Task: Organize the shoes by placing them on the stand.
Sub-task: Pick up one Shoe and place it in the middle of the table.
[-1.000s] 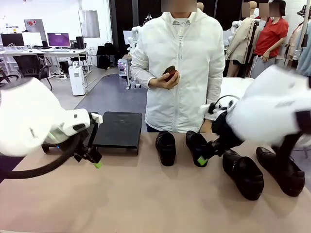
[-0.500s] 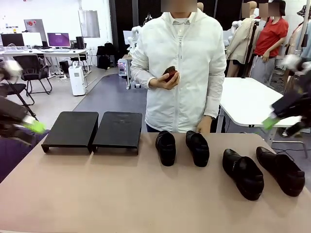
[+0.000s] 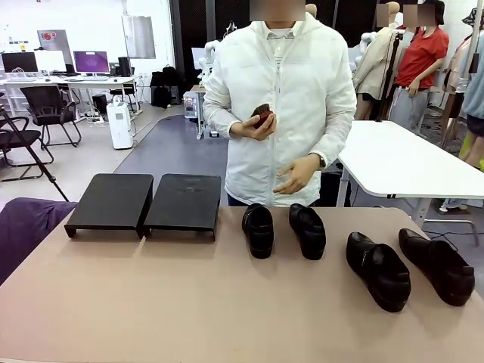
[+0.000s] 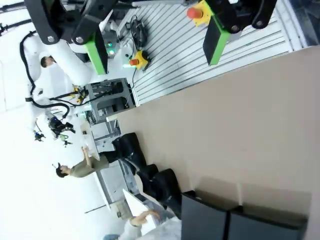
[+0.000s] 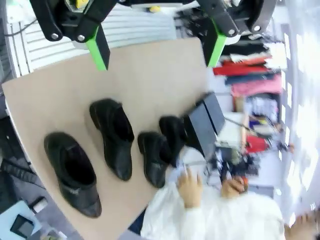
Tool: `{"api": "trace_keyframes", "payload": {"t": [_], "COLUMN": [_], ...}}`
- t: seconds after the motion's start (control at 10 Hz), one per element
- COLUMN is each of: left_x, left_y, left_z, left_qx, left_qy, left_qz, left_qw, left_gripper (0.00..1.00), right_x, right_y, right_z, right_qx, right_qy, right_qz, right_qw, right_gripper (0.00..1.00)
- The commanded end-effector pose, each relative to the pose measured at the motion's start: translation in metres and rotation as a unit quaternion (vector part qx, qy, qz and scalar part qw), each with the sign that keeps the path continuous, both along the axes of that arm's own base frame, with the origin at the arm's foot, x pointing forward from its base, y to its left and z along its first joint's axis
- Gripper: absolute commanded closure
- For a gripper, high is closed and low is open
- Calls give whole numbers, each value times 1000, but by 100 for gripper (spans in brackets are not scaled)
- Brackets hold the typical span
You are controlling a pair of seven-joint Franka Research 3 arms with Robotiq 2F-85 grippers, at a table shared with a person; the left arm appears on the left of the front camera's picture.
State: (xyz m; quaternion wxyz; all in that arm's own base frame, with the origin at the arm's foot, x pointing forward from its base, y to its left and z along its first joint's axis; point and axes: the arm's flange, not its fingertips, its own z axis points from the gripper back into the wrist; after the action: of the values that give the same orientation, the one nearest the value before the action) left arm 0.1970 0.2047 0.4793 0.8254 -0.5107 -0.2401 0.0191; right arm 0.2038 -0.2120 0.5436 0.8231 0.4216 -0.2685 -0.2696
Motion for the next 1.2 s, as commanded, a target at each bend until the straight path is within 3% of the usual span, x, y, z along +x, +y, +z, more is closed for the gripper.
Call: {"api": "trace_keyframes", "payload": {"t": [0.0,0.7,0.8,1.1], "left_x": [-6,-6,-6,-6], "left_y": [-10,-10,-10,-10], "left_z": [17,17,17,17], "left_qx": [5,5,5,5], "left_qy": [-8,-8,-8,-8], "left_qz": [-11,-11,-11,-11], "left_qw": [1000,1000,1000,1000], "left_gripper": [0,0,0,0], "right_x": [-4,-1,29,133], "right_y": [18,22,41,120], "right_z": [6,4,4,-10], "right_qx": [-31,-30,-69,-186], "right_qy": [9,19,57,122], "right_qz": [40,37,70,126], "right_qw": [999,999,994,967], "right_gripper": [0,0,0,0]}}
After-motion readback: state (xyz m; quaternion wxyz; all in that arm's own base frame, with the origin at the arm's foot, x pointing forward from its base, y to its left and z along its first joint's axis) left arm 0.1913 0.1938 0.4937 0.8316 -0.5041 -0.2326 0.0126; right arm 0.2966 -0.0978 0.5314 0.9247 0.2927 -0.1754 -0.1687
